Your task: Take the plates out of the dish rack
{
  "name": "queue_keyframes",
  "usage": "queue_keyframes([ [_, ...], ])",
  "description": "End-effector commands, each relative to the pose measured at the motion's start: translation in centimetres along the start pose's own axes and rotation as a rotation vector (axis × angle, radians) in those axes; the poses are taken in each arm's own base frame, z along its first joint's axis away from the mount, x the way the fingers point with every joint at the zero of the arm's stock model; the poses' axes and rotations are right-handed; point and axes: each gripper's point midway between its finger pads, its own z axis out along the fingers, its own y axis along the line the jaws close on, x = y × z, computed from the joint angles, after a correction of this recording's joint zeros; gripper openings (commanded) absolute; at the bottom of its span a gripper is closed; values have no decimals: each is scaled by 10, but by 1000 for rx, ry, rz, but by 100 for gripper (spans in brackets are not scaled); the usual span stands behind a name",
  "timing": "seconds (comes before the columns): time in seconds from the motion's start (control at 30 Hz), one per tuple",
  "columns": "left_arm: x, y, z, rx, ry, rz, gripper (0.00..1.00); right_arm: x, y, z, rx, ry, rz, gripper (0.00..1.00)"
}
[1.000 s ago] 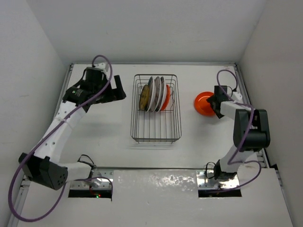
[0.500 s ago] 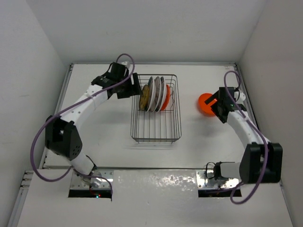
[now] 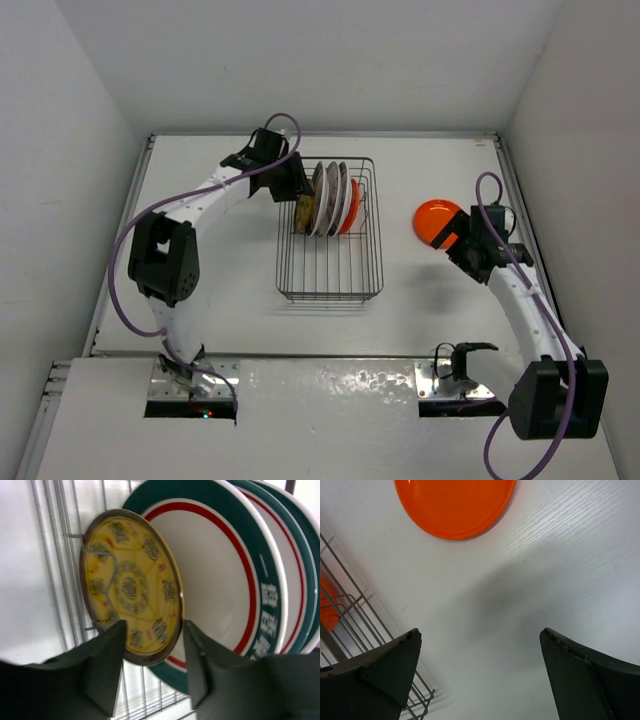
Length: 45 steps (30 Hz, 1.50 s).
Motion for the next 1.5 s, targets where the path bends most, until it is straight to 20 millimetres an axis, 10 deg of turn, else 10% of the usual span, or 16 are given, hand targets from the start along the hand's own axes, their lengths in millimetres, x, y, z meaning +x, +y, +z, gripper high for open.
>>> queue_keyframes([
  [0.0,-15,-19,4,76,-34,-8,42,8,2,-2,-25,32,-21,99],
  [0.47,-14,-27,6,87,-30,-22,3,6,-1,-3,-12,18,-25,99],
  [0.73,-16,-32,6,100,-16,-7,0,5,-4,-4,-5,2,-24,99],
  [1.23,-81,-63,-109,85,-301,176,0,-31,22,-28,-60,-57,-17,99],
  [1.47,-78,-80,-154,138,-406,443,0,-74,82,-70,-231,-54,11,99],
])
